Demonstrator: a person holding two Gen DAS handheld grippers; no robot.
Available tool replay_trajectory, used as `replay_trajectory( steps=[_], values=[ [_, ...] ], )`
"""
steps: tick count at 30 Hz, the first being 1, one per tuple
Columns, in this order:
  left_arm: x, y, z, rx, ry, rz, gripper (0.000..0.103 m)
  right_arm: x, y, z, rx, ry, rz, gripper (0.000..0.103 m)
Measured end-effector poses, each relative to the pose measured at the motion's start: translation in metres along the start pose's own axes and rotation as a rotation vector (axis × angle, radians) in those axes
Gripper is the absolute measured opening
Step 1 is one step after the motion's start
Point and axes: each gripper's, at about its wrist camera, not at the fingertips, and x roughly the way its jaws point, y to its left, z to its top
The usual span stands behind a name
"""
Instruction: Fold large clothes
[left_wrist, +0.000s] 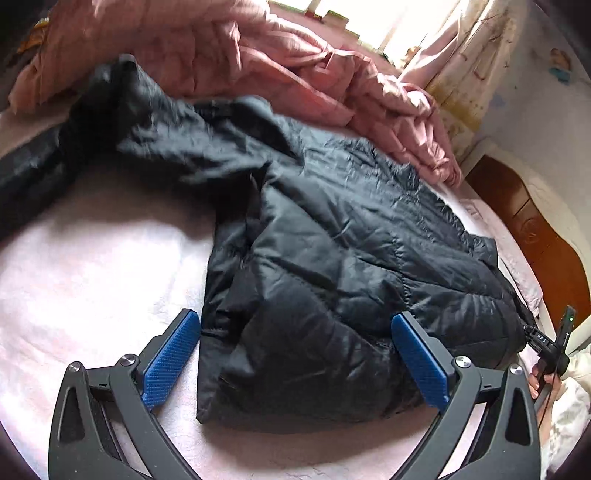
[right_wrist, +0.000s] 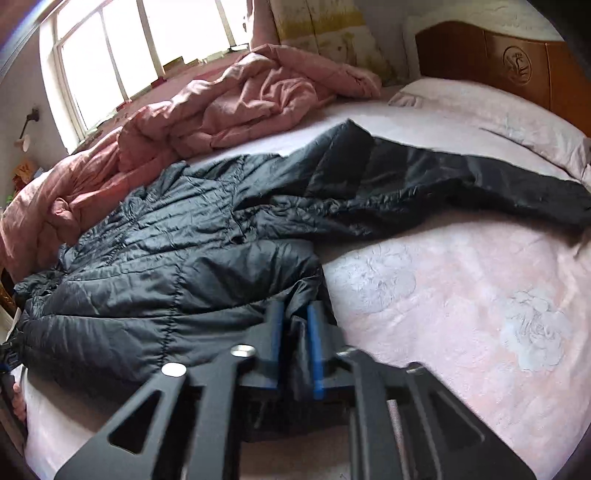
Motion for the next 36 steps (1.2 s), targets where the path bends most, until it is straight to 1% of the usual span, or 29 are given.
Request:
replay_trajectory(
  steps=[1, 2, 3, 4, 5, 6, 7, 8, 9, 10, 11, 13, 17, 19, 21, 23, 25, 28, 31, 33, 34, 35, 36],
  values=[
    [0.002, -0.002, 0.0, 0.014, 0.017, 0.014, 0.103, -0.001, -0.002, 0.0, 0.01, -0.008, 0.006, 0.063],
    [0.003, -0.005, -0.001, 0.031, 0.026, 0.036, 0.101, -0.002, -0.003, 0.0, 0.019, -0.015, 0.02, 0.079],
    [0.004, -0.008, -0.003, 0.047, 0.025, 0.063, 0.098, -0.003, -0.006, 0.0, 0.029, -0.013, 0.054, 0.082],
    [0.003, -0.011, -0.004, 0.06, 0.021, 0.077, 0.082, 0.001, -0.007, 0.001, 0.031, 0.011, 0.087, 0.082],
    [0.001, -0.011, -0.006, 0.06, 0.01, 0.055, 0.053, 0.009, -0.007, 0.0, 0.033, 0.057, 0.126, 0.082],
    [-0.002, -0.008, -0.007, 0.043, 0.008, -0.014, 0.04, 0.018, -0.007, -0.001, 0.038, 0.109, 0.15, 0.081],
    [-0.003, -0.005, -0.009, 0.013, 0.013, -0.115, 0.023, 0.023, -0.006, -0.001, 0.035, 0.121, 0.146, 0.081],
    [-0.004, -0.002, -0.01, -0.007, 0.017, -0.184, 0.019, 0.023, -0.004, -0.001, 0.025, 0.116, 0.144, 0.074],
    [-0.009, -0.001, -0.011, -0.008, 0.005, -0.196, 0.018, 0.022, -0.001, -0.001, 0.015, 0.12, 0.18, 0.045],
    [-0.014, -0.002, -0.012, -0.008, -0.011, -0.193, 0.016, 0.023, 0.001, -0.002, 0.017, 0.131, 0.228, 0.03],
    [-0.019, -0.003, -0.014, -0.012, -0.017, -0.19, 0.014, 0.022, 0.002, -0.003, 0.026, 0.125, 0.248, 0.018],
    [-0.032, -0.007, -0.021, -0.019, -0.038, -0.186, 0.012, 0.011, 0.004, -0.006, 0.012, 0.088, 0.226, 0.014],
    [-0.074, -0.025, -0.05, 0.011, -0.06, -0.097, 0.012, -0.032, 0.005, -0.016, 0.041, 0.059, 0.213, 0.013],
    [-0.098, -0.032, -0.069, 0.033, -0.09, -0.076, 0.012, -0.054, 0.007, -0.025, 0.033, 0.041, 0.212, 0.013],
    [-0.118, -0.039, -0.086, 0.062, -0.104, -0.055, 0.012, -0.083, 0.013, -0.046, 0.002, 0.014, 0.187, 0.013],
    [-0.135, -0.048, -0.101, 0.114, -0.113, -0.007, 0.013, -0.106, 0.02, -0.064, -0.046, -0.031, 0.165, 0.013],
    [-0.147, -0.053, -0.116, 0.146, -0.125, 0.007, 0.013, -0.124, 0.026, -0.08, -0.094, -0.063, 0.126, 0.013],
    [-0.16, -0.052, -0.132, 0.161, -0.147, -0.012, 0.016, -0.144, 0.026, -0.099, -0.113, -0.114, 0.083, 0.014],
    [-0.167, -0.056, -0.141, 0.184, -0.203, 0.02, 0.021, -0.152, 0.026, -0.108, -0.129, -0.156, 0.032, 0.017],
    [-0.169, -0.06, -0.141, 0.187, -0.255, 0.051, 0.035, -0.155, 0.031, -0.109, -0.162, -0.185, -0.026, 0.021],
    [-0.172, -0.063, -0.141, 0.206, -0.294, 0.081, 0.05, -0.156, 0.033, -0.109, -0.171, -0.2, -0.033, 0.023],
    [-0.176, -0.069, -0.143, 0.243, -0.333, 0.113, 0.071, -0.159, 0.035, -0.108, -0.172, -0.222, -0.044, 0.028],
    [-0.179, -0.076, -0.143, 0.284, -0.379, 0.153, 0.082, -0.163, 0.034, -0.107, -0.168, -0.251, -0.06, 0.035]
  ],
)
